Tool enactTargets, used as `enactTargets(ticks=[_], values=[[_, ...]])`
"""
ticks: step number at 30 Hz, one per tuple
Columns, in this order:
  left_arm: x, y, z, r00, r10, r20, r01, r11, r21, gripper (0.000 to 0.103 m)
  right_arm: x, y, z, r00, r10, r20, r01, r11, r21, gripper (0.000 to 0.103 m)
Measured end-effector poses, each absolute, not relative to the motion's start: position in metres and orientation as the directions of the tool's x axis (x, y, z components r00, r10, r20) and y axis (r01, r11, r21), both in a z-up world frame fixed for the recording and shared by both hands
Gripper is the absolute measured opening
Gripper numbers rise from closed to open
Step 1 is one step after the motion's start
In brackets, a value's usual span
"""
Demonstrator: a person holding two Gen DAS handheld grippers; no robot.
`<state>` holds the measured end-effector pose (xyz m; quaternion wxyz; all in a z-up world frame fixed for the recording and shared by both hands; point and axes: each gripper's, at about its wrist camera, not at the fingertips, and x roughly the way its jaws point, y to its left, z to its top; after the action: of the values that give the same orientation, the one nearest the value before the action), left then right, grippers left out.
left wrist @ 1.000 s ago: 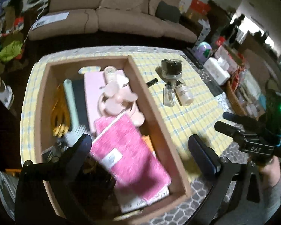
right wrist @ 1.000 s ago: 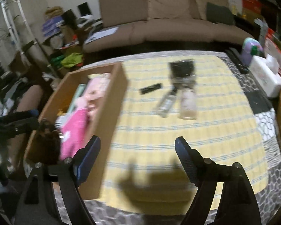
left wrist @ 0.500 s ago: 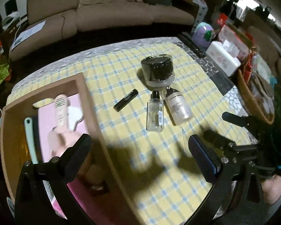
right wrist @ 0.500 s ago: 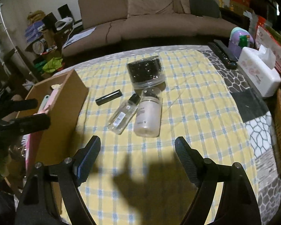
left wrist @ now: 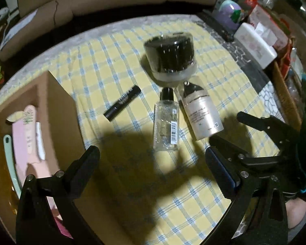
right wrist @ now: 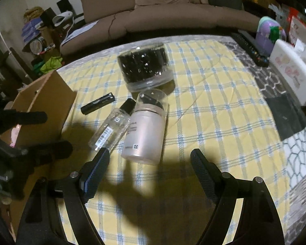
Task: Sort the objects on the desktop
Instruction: 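Grasp the clear bottle with the left gripper while the right gripper grasps the white lotion bottle, then lower both bottles into the box and open both grippers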
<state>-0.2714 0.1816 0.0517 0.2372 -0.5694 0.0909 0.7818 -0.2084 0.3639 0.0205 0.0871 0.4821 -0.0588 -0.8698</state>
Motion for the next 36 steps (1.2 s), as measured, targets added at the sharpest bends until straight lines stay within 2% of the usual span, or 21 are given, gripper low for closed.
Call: enactTargets(ticks=[7,8,9,10,11,21,22,23,24,27,28,36], values=[[-0.278,0.19,0.046,-0.237,0.212,-0.948,-0.48,-0.874,-0.076,0.103,-0.231,0.36,-0.003,-0.498,-0.224,-0.838,0.099,-0.974,0.202,0.083],[-0.28,0.191,0.046,-0.236,0.211,-0.949,-0.479,-0.875,-0.076,0.103,-0.233,0.361,-0.004,-0.5,-0.227,-0.836,0.1,-0.974,0.205,0.08],[-0.282,0.192,0.045,-0.23,0.216,-0.949,-0.476,-0.875,-0.084,0.103,-0.235,0.361,-0.006,-0.501,-0.229,-0.835,0.105,-0.973,0.205,0.074],[-0.284,0.194,0.044,-0.228,0.212,-0.95,-0.472,-0.878,-0.083,0.103,-0.237,0.361,-0.009,-0.491,-0.245,-0.836,0.12,-0.97,0.213,0.053],[-0.284,0.198,0.043,-0.227,0.209,-0.951,-0.478,-0.875,-0.079,0.103,-0.237,0.362,-0.01,-0.481,-0.264,-0.836,0.129,-0.965,0.23,0.048],[-0.289,0.238,0.006,-0.196,0.116,-0.974,-0.494,-0.869,-0.004,0.103,-0.199,0.409,0.007,-0.465,-0.181,-0.867,0.101,-0.983,0.152,0.048],[-0.289,0.242,-0.001,-0.194,0.091,-0.977,-0.499,-0.867,0.018,0.098,-0.194,0.414,0.008,-0.467,-0.179,-0.866,0.096,-0.984,0.152,0.048],[-0.289,0.244,-0.006,-0.188,0.078,-0.979,-0.5,-0.866,0.027,0.079,-0.192,0.416,0.009,-0.467,-0.18,-0.866,0.095,-0.984,0.153,0.048],[-0.289,0.245,-0.012,-0.18,0.071,-0.981,-0.5,-0.866,0.029,0.068,-0.188,0.419,0.011,-0.47,-0.186,-0.863,0.093,-0.983,0.161,0.048],[-0.286,0.243,-0.008,-0.206,0.108,-0.973,-0.496,-0.868,0.008,0.045,-0.179,0.423,0.015,-0.479,-0.208,-0.853,0.09,-0.978,0.188,0.048],[-0.284,0.244,-0.005,-0.218,0.108,-0.97,-0.502,-0.865,0.017,0.035,-0.177,0.423,0.017,-0.481,-0.21,-0.852,0.091,-0.978,0.189,0.048],[-0.266,0.211,0.031,-0.237,0.204,-0.95,-0.486,-0.871,-0.066,0.035,-0.159,0.404,0.042,-0.5,-0.227,-0.836,0.121,-0.974,0.191,0.048]])
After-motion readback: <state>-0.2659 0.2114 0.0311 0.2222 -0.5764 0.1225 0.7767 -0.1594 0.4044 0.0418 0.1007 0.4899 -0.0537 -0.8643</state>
